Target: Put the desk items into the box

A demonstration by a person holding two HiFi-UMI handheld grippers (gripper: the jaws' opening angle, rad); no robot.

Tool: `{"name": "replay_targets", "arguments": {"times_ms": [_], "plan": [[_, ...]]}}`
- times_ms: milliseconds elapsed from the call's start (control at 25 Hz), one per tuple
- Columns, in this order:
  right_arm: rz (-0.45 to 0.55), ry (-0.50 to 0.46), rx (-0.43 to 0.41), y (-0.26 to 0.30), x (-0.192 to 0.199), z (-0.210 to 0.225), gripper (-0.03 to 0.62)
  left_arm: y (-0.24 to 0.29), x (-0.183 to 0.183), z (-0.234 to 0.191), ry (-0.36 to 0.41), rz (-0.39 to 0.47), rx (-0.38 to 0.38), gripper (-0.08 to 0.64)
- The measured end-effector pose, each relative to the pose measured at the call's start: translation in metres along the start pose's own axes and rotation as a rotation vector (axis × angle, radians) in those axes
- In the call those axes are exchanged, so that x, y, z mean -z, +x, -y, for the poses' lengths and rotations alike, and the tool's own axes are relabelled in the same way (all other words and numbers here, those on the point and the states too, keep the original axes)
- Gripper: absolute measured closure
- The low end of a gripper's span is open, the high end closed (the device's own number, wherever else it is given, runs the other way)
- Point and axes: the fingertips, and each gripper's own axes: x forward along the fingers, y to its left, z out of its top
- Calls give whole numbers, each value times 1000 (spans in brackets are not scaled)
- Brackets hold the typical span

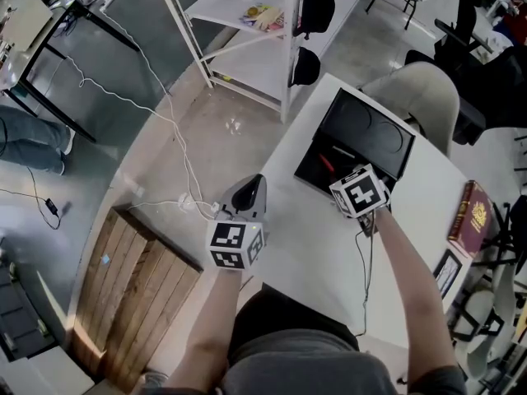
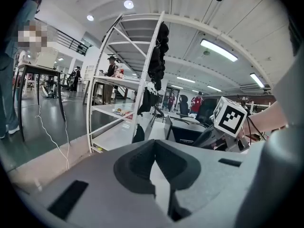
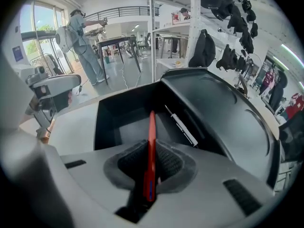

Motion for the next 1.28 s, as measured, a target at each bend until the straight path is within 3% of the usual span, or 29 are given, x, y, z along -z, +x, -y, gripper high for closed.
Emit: {"name": "replay_targets", "arguments": {"times_ms": [840, 1280], "plan": [[35, 2, -23, -4, -4, -4, 521, 2, -4, 1, 7, 3, -1, 554], [194, 64, -23, -49, -27, -7, 522, 0, -13, 10, 30, 16, 14, 554]]}}
